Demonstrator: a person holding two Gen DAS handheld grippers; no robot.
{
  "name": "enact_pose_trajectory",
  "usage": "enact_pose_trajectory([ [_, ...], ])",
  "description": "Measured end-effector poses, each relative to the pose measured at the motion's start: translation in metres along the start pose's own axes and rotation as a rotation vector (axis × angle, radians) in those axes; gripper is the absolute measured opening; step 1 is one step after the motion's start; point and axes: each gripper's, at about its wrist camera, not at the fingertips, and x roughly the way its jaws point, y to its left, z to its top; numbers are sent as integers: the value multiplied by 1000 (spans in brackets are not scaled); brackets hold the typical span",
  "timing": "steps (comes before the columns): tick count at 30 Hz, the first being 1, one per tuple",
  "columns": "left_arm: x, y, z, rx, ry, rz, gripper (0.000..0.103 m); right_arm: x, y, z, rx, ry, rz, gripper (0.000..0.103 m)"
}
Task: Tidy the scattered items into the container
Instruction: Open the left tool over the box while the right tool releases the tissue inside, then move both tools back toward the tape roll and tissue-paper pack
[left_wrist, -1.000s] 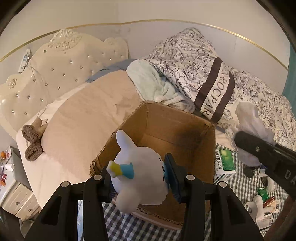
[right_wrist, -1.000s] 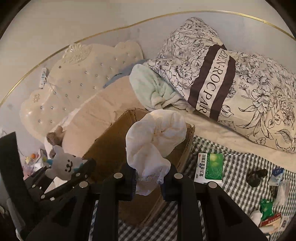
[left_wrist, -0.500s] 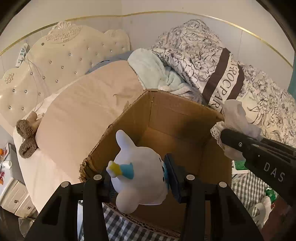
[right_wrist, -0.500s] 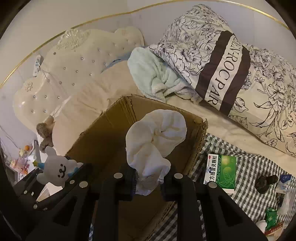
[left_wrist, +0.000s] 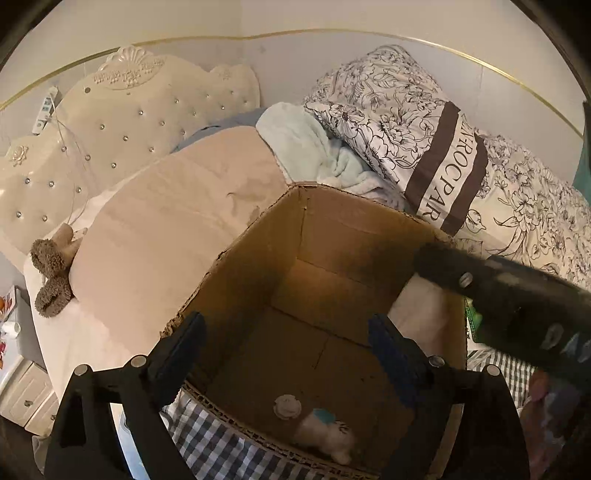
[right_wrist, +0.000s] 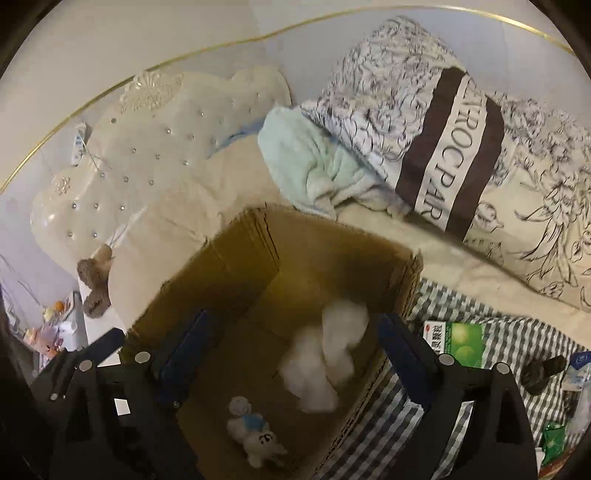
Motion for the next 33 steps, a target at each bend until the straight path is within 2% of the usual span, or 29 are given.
enact_pose_trajectory([
  [10, -32, -15, 3, 0, -11, -27, 92, -38, -6, -6, 18, -21, 19, 92],
  [19, -96, -47, 5, 8, -67, -52, 93, -120, -28, -11, 30, -110, -27, 92],
  [26, -142, -78, -2, 12, -98, -96, 93, -185, -65, -30, 75, -157, -81, 92],
  [33, -171, -119, -11, 56, -118, -141, 94, -241, -111, -54, 127, -195, -155, 92],
])
